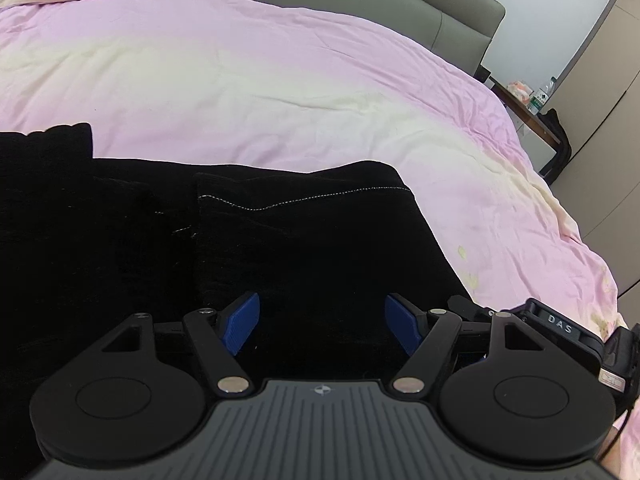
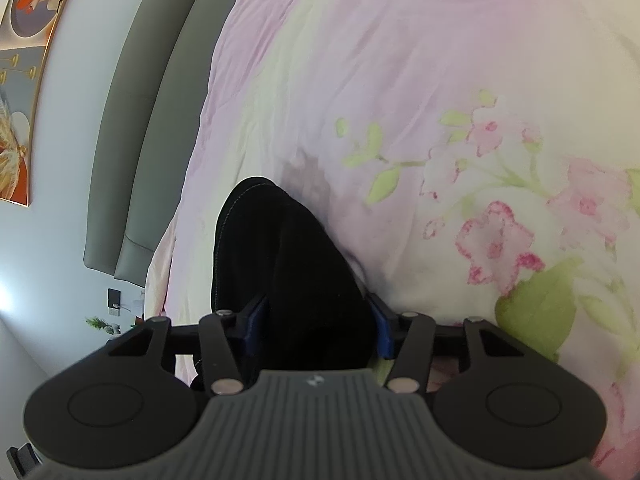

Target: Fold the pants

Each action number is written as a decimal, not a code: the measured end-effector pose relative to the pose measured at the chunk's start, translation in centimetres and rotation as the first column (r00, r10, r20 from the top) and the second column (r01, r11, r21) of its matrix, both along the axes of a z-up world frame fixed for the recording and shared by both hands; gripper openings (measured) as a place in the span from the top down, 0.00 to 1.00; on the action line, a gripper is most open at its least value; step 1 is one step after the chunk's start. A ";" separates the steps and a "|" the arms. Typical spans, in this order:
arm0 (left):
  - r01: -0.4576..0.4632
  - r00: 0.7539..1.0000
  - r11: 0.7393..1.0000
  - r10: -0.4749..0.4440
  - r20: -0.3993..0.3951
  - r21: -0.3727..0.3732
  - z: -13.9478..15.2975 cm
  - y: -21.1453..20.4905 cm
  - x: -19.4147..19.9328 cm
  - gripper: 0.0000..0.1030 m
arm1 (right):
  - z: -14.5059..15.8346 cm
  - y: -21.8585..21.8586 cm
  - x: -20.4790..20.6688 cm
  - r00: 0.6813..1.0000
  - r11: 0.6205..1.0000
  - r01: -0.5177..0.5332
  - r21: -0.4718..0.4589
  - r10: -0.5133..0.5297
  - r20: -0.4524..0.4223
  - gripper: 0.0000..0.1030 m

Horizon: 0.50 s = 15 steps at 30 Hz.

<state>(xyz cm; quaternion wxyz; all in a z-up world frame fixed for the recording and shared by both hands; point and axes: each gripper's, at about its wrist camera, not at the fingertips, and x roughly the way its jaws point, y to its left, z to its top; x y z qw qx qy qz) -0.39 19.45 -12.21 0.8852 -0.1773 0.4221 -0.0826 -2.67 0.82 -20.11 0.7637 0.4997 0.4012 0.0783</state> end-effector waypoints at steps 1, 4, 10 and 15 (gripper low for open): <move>-0.004 1.000 1.000 0.004 -0.001 0.002 -0.2 -0.3 0.2 0.18 | 0.0 0.0 0.0 1.000 1.000 -0.002 0.000 0.002 0.001 0.51; 0.003 0.999 1.000 -0.003 -0.052 -0.006 -1.5 -0.5 0.9 0.19 | 0.2 0.1 -0.1 1.000 1.000 -0.018 -0.020 0.019 0.010 0.61; 0.082 0.990 0.987 -0.065 -0.124 0.136 -2.4 -3.2 1.2 0.25 | 2.9 2.1 -0.3 0.985 0.982 -0.088 -0.167 0.111 0.135 0.79; 0.053 0.986 0.996 -0.064 -0.151 -0.076 -2.0 -1.0 -0.3 0.34 | 4.5 1.7 -2.6 0.980 0.993 -0.076 -0.092 0.092 0.178 0.81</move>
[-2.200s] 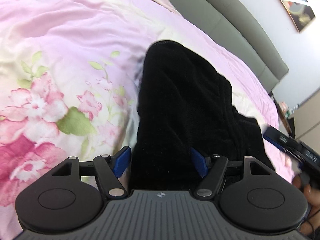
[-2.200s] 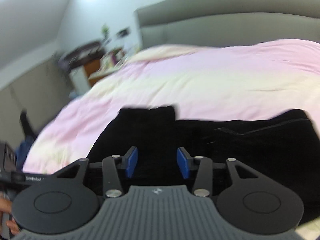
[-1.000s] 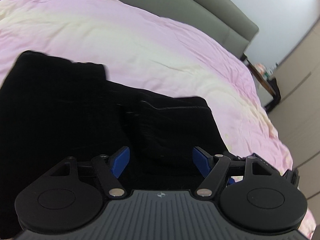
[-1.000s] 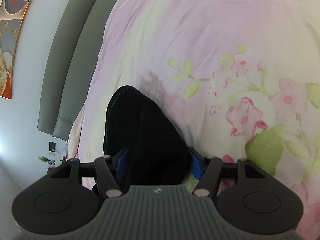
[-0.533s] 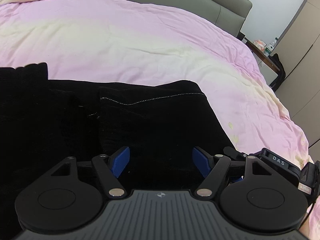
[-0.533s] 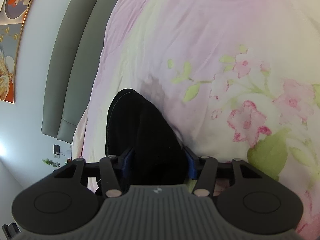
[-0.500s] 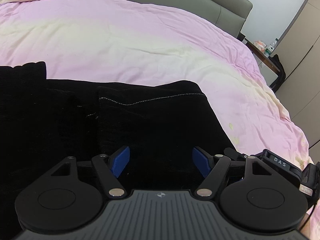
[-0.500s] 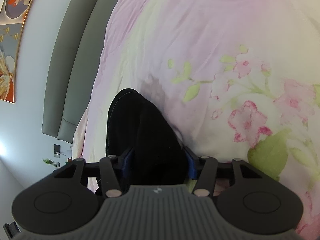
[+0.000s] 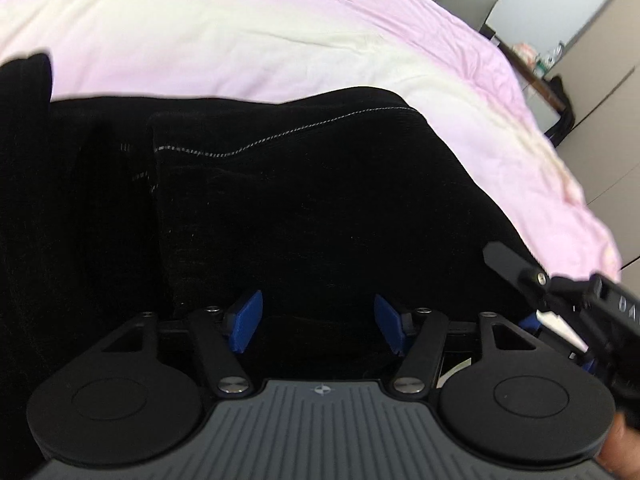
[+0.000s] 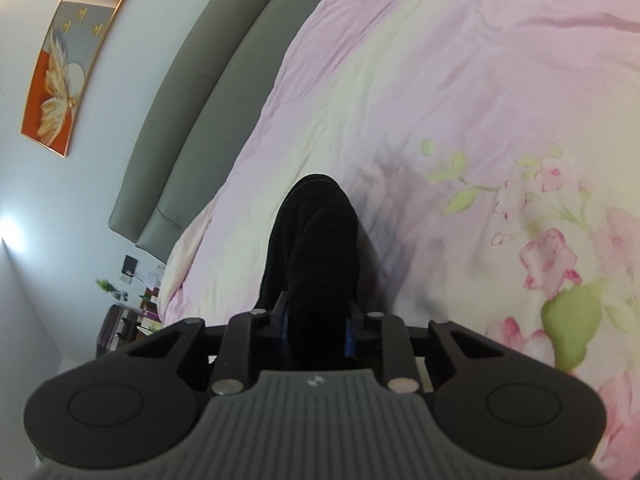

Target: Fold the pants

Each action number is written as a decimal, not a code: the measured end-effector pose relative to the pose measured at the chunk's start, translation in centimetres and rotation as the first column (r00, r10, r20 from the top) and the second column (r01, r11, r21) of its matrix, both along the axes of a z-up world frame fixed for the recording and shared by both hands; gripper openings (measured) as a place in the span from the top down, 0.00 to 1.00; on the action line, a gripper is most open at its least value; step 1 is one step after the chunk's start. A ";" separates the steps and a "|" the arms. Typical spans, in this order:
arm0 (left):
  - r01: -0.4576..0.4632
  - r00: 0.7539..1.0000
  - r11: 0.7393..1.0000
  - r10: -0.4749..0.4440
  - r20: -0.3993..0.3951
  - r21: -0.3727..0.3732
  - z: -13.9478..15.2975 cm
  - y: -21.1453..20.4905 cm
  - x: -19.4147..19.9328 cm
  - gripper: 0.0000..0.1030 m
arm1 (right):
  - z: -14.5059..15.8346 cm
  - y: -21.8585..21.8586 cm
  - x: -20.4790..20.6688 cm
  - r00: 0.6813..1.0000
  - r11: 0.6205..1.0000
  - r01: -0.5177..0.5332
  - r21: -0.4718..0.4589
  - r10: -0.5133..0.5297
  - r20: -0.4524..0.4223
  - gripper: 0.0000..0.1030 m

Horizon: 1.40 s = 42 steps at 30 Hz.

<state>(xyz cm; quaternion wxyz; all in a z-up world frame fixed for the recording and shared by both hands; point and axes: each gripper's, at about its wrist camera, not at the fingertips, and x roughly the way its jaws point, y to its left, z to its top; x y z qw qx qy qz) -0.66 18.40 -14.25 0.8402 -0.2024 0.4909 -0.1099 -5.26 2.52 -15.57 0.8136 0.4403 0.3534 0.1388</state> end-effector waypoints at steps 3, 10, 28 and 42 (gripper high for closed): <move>0.002 1.000 0.994 -0.003 -0.010 -0.114 0.6 1.2 -2.2 0.34 | 1.9 -0.2 -2.8 1.000 0.999 -0.001 0.037 0.000 0.025 0.81; 0.057 0.998 0.986 -0.060 -0.011 -0.158 1.1 0.3 -5.4 0.34 | 2.7 -1.3 -9.7 0.993 0.990 0.117 0.076 -0.118 0.013 0.82; -0.415 0.877 0.851 0.468 0.109 -0.321 2.6 31.1 -18.8 0.32 | 7.4 2.6 -8.5 0.981 0.978 0.196 -0.073 -0.196 0.019 0.82; -0.432 0.894 0.790 0.440 -0.088 -0.435 -4.3 28.7 -16.7 0.29 | 17.3 24.2 -10.9 0.868 0.827 -0.035 -0.561 0.304 0.393 0.82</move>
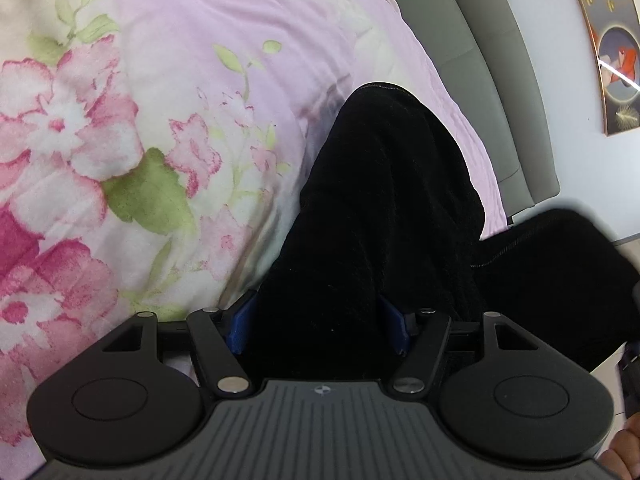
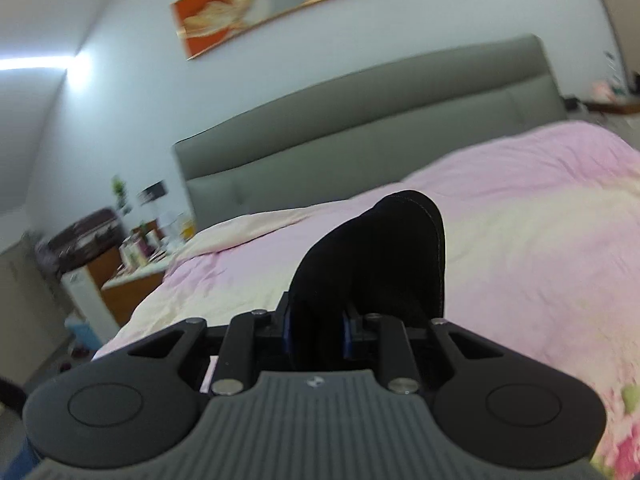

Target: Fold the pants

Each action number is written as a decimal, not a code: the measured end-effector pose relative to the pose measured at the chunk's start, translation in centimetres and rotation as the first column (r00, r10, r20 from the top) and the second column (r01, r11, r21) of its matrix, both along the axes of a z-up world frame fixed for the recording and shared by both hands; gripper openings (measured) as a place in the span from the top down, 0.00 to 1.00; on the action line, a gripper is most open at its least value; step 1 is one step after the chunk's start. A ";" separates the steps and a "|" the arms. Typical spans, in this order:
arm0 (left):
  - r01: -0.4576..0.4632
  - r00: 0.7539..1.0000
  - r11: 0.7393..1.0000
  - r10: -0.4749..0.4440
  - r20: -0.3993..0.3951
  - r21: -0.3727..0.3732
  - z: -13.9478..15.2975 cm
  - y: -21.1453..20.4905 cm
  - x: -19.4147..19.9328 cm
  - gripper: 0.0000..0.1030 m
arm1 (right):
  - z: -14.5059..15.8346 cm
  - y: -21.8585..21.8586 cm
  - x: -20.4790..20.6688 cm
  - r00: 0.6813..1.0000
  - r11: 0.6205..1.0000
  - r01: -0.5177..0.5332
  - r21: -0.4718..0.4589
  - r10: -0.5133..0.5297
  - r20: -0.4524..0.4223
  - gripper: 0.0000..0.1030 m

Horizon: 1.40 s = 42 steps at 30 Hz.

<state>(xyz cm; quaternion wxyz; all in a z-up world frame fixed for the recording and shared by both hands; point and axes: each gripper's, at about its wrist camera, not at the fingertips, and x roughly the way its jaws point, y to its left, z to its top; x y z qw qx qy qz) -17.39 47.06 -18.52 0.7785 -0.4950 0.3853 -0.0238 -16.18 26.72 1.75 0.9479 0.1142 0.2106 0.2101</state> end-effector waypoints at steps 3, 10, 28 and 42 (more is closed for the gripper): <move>-0.015 1.000 0.999 0.015 0.000 -0.042 -0.6 0.6 -0.1 0.29 | -0.1 5.4 -1.4 0.987 0.985 -0.143 -0.099 0.149 0.058 0.82; -0.026 1.000 0.998 0.025 -0.011 -0.059 -1.1 0.7 0.1 0.30 | -2.1 12.9 -3.2 0.947 0.913 -0.284 -0.294 0.314 0.061 0.82; -0.309 0.951 0.949 0.309 -0.006 -0.060 3.0 9.2 -5.5 0.42 | -10.8 19.7 -4.1 0.790 0.674 -0.540 -0.504 0.612 -0.026 0.82; -0.043 0.993 0.999 0.042 0.106 0.004 3.4 2.8 0.1 0.34 | -13.9 17.1 -6.9 0.755 0.544 -0.523 -0.656 0.653 -0.061 0.52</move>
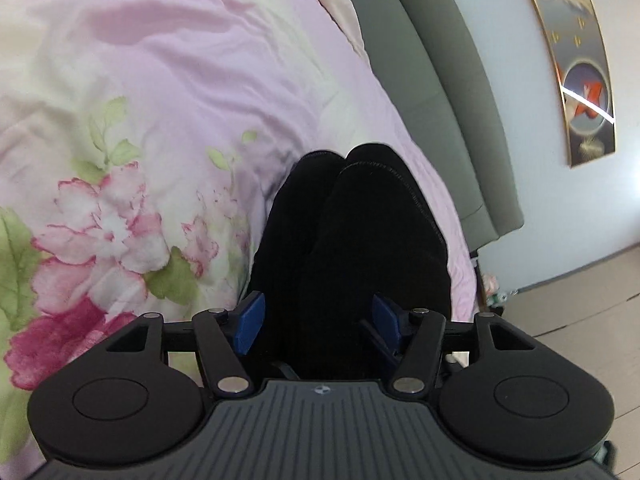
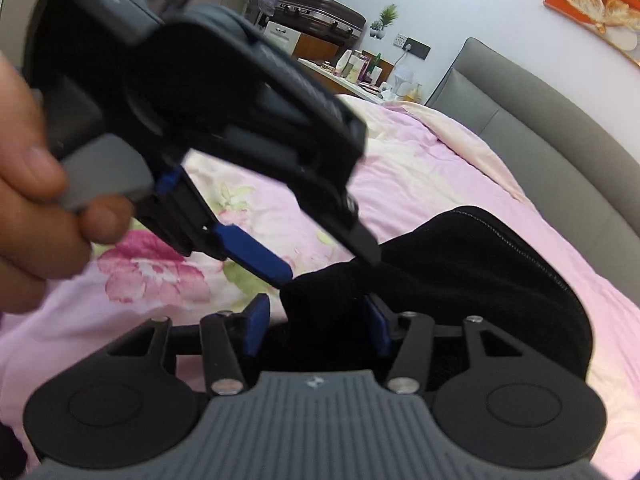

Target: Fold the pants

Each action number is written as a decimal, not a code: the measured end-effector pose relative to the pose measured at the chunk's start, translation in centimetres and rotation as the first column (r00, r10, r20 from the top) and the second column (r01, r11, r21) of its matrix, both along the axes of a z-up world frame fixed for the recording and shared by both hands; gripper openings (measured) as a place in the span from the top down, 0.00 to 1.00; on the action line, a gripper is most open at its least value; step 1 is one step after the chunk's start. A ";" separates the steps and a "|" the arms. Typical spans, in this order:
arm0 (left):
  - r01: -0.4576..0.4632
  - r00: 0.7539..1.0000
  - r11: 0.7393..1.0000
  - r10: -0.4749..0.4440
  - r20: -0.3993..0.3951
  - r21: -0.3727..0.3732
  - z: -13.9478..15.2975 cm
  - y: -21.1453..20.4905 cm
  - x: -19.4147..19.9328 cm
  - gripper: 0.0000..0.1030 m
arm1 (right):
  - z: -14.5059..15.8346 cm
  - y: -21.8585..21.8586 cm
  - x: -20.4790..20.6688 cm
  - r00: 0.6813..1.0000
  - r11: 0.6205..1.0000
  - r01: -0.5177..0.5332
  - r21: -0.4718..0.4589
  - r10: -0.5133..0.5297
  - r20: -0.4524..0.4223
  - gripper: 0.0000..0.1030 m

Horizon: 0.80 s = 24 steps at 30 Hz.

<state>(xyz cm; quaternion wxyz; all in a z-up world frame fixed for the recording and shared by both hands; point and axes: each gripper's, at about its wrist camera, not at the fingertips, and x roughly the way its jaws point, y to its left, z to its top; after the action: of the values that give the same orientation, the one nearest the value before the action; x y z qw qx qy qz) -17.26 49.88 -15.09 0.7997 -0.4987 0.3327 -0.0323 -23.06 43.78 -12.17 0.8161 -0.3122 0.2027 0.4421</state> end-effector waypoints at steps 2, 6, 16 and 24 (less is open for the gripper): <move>0.034 0.999 0.999 -0.034 -0.031 0.018 -0.6 -1.2 0.5 0.34 | 1.0 -1.4 -0.1 0.998 1.000 0.005 0.027 -0.003 -0.063 0.54; 0.042 0.999 0.999 -0.041 -0.021 0.027 -0.5 -1.4 0.1 0.36 | 3.5 -4.8 0.3 0.987 0.995 0.032 0.096 -0.017 -0.159 0.59; 0.112 0.993 0.992 -0.114 0.040 0.061 1.4 -3.2 0.5 0.40 | 6.3 -15.0 6.6 0.830 0.801 0.543 0.252 -0.467 -0.304 0.56; 0.147 0.988 0.984 -0.150 0.022 0.099 1.4 -4.3 0.9 0.55 | 3.7 -17.7 9.1 0.702 0.717 0.670 0.193 -0.528 -0.478 0.71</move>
<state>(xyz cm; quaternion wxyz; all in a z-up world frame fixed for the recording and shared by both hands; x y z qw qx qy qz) -16.40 45.59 -13.74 0.8233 -0.4326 0.3581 -0.0829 -13.94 26.07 -8.48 0.9004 0.0185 0.3697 0.2285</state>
